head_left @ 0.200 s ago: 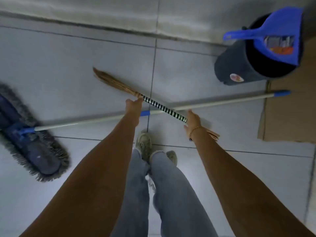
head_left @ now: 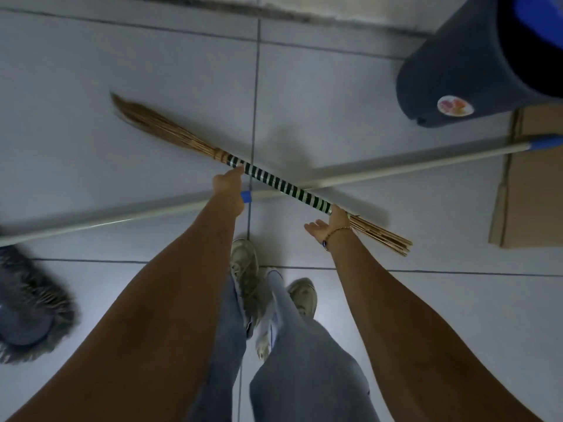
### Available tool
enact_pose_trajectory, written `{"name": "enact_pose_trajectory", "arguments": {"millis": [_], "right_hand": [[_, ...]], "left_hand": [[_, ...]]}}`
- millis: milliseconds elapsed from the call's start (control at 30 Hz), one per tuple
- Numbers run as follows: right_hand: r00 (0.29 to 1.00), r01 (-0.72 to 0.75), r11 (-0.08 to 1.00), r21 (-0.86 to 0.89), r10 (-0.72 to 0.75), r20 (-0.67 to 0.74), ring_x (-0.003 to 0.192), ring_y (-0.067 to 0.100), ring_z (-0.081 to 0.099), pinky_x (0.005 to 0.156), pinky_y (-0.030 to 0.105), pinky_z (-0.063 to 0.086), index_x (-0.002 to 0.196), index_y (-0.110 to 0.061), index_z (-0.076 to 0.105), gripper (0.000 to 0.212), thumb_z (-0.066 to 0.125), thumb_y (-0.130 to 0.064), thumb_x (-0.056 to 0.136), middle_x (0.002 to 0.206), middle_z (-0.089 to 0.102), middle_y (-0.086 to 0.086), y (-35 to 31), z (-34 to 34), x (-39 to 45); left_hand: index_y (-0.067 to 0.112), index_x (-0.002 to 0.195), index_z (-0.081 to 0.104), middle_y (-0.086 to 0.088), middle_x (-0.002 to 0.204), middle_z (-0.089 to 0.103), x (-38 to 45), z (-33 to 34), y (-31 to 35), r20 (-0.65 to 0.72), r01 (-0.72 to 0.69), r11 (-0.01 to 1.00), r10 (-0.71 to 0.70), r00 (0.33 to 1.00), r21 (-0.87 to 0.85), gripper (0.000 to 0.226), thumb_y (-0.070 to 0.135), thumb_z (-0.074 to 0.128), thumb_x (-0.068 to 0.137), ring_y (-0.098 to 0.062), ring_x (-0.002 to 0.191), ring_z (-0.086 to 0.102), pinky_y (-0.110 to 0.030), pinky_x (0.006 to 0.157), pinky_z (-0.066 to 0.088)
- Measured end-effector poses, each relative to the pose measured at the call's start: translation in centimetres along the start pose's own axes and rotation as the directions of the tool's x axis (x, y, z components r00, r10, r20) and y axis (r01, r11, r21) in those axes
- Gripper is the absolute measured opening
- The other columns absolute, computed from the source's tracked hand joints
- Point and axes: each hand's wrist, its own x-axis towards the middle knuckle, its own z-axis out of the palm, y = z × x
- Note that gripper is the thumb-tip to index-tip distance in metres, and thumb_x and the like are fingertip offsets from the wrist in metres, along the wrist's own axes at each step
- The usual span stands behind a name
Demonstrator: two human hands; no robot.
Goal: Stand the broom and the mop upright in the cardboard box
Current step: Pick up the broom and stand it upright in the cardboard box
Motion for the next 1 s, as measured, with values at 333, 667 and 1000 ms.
{"name": "enact_pose_trajectory", "arguments": {"millis": [333,667,1000], "right_hand": [[0.993,0.109,0.962,0.251,-0.095,-0.069,0.12,0.03,0.056,0.089,0.043,0.052,0.129,-0.006,0.041,0.045,0.059,-0.022,0.091,0.13,0.056,0.017,-1.4,2.2,6.0],[0.905,0.421,0.867,0.269,-0.421,-0.061,0.112,0.031,0.063,0.059,0.037,0.062,0.119,-0.005,0.051,0.039,0.066,-0.019,0.086,0.121,0.063,0.017,-7.2,1.0,-21.5],[0.623,0.77,0.627,0.122,-0.779,0.068,0.108,0.031,0.059,0.083,0.052,0.056,0.13,-0.006,0.045,0.049,0.065,-0.016,0.087,0.109,0.062,0.006,-15.7,0.2,-53.0]], "left_hand": [[-0.002,0.131,0.048,-0.018,0.133,0.057,7.2,3.4,0.0,0.025,0.056,0.942,-0.051,0.998,-0.332,0.045,0.012,0.061,0.089,-0.029,0.118,0.058,-0.037,0.097,0.052],[0.001,0.132,0.04,-0.016,0.118,0.065,-17.1,-1.0,8.3,0.004,-0.066,0.965,0.069,0.998,-0.254,0.059,0.018,0.068,0.083,-0.021,0.094,0.066,-0.031,0.088,0.056],[0.016,0.135,0.04,-0.019,0.135,0.032,-43.3,-4.8,15.6,0.421,-0.543,-0.019,0.655,0.628,0.84,0.061,0.029,0.066,0.082,-0.035,0.123,0.036,-0.047,0.104,0.038]]}}
